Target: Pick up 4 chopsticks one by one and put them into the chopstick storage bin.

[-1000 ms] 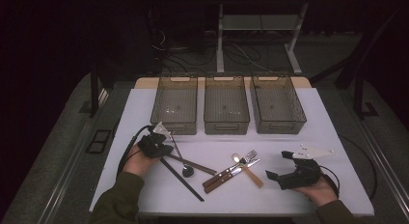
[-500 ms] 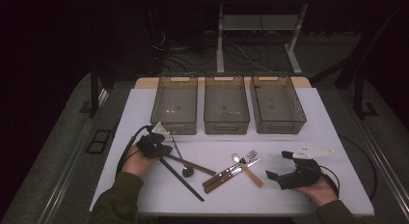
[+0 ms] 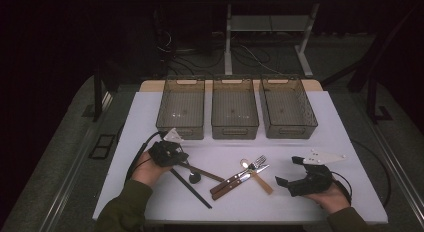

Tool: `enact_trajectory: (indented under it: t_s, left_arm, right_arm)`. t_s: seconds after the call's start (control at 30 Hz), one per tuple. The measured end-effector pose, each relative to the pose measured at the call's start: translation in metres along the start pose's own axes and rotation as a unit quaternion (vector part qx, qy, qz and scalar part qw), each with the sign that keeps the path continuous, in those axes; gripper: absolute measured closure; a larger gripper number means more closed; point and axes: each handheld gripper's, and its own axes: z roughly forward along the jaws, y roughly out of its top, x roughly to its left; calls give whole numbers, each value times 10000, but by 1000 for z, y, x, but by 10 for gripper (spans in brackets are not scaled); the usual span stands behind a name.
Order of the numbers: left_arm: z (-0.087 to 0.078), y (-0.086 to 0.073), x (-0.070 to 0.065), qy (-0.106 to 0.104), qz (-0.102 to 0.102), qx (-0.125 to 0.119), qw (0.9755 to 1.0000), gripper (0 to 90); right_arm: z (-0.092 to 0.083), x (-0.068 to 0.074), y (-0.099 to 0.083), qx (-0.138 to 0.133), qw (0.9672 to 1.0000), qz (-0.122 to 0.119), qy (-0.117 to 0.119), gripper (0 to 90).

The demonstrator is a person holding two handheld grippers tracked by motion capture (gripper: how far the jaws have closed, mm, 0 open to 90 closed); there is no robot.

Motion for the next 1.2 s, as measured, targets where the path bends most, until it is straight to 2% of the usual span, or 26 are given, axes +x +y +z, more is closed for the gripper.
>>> enact_trajectory:
  t_s: [0.07, 0.1, 0.13, 0.17, 0.2, 0.33, 0.43, 0.5, 0.57, 0.67, 0.8, 0.9, 0.93, 1.0, 1.03, 1.07, 1.1, 1.2]
  left_arm:
    - [1, 2, -4, -79, 49, -12, 10000, 896]
    - [7, 8, -18, -335, 151, -50, 9993, 896]
    - [7, 8, -18, -335, 151, -50, 9993, 896]
    - [13, 12, -30, -523, 283, -38, 9982, 896]
    - [13, 12, -30, -523, 283, -38, 9982, 896]
    - [22, 20, -51, -752, 553, 6, 9956, 896]
    - [27, 24, -61, -863, 710, 53, 9937, 896]
    - [31, 24, -66, -927, 734, 140, 9929, 896]
    - [36, 24, -69, -918, 755, 207, 9927, 896]
    - [38, 24, -66, -847, 995, 314, 9909, 896]
    - [41, 25, -66, -776, 942, 266, 9922, 896]
    - [43, 27, -64, -722, 1007, 288, 9919, 895]
    - [44, 27, -66, -709, 887, 235, 9933, 895]
    - [45, 29, -64, -683, 959, 246, 9927, 895]
    - [45, 29, -64, -675, 872, 235, 9936, 895]
    - [46, 30, -62, -625, 1029, 250, 9924, 895]
    - [47, 30, -64, -639, 899, 263, 9935, 895]
    - [49, 30, -63, -624, 903, 288, 9935, 895]
  right_arm:
    - [0, 0, 0, 1, 10000, 9, -3, 23]
    - [0, 0, 0, -7, 10000, 1, -4, 23]
    - [0, 0, 0, -8, 10000, -1, -4, 23]
    - [0, 0, 0, -10, 10000, -4, -2, 23]
    - [0, 0, 0, -7, 10000, -4, -1, 23]
    - [0, 0, 0, -15, 10000, -12, 1, 23]
    - [-1, 0, 0, -14, 10000, -5, 0, 23]
    - [-1, 0, 0, -12, 10000, -13, 2, 23]
    - [-1, 0, 0, -15, 10000, -16, 1, 23]
    - [-1, 0, 0, -15, 10000, -11, 1, 23]
    - [0, 0, 0, -9, 10000, -14, -3, 23]
    - [0, 0, 0, 0, 10000, -8, -6, 23]
    - [0, 0, 0, 0, 10000, -6, -6, 23]
    - [0, 0, 0, 8, 10000, 5, -3, 23]
    - [0, 0, 0, 8, 10000, 0, -4, 23]
    - [0, 0, 0, 11, 10000, 4, -3, 23]
    - [0, 0, 0, 11, 10000, 6, -7, 23]
    - [0, 0, 0, 14, 10000, 6, -8, 23]
